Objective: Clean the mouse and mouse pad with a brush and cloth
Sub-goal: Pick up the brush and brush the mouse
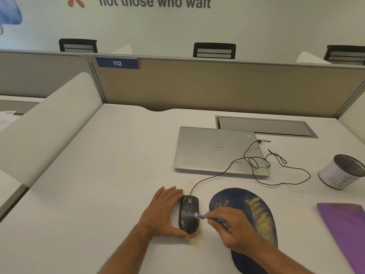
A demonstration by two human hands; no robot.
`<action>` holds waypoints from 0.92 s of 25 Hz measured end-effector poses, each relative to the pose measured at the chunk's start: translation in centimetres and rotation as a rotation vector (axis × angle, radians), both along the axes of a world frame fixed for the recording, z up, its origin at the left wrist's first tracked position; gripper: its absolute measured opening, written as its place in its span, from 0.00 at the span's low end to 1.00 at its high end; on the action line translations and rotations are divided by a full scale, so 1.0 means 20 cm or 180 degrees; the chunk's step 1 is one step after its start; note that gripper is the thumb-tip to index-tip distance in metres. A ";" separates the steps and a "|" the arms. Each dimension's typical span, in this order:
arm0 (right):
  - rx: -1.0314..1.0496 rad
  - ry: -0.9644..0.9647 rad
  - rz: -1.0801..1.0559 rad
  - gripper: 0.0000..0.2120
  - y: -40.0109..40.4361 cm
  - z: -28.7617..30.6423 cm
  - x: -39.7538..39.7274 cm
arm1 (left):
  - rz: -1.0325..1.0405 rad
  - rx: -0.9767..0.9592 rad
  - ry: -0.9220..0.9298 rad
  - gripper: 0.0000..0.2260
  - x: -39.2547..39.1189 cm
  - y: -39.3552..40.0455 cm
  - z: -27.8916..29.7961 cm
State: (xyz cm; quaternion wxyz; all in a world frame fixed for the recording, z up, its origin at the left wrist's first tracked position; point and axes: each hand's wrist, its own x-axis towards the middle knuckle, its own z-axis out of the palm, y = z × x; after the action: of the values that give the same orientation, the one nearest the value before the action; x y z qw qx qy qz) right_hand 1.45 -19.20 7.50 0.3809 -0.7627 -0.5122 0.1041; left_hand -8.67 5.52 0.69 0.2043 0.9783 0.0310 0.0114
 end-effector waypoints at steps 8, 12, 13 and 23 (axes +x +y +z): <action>0.0083 0.0107 0.0005 0.08 -0.05 -0.07 -0.04 | -0.0010 -0.0047 -0.0020 0.56 0.00 0.00 -0.01; -0.0174 0.0043 0.0151 0.08 -0.04 -0.07 -0.05 | -0.0027 -0.0003 -0.0045 0.56 0.00 0.00 -0.01; -0.0297 0.0137 0.0193 0.08 -0.04 -0.05 -0.04 | -0.0019 -0.0018 -0.0045 0.56 0.00 0.00 -0.01; -0.0583 0.0286 -0.0672 0.09 0.24 0.00 0.22 | 0.0030 0.0000 0.0167 0.56 0.00 0.00 0.02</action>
State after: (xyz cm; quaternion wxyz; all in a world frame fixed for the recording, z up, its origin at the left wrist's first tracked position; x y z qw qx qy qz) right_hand 5.92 -14.37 7.54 0.3411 -0.8385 -0.3999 0.1439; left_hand -8.68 5.47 1.04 0.2035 0.9781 0.0410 -0.0134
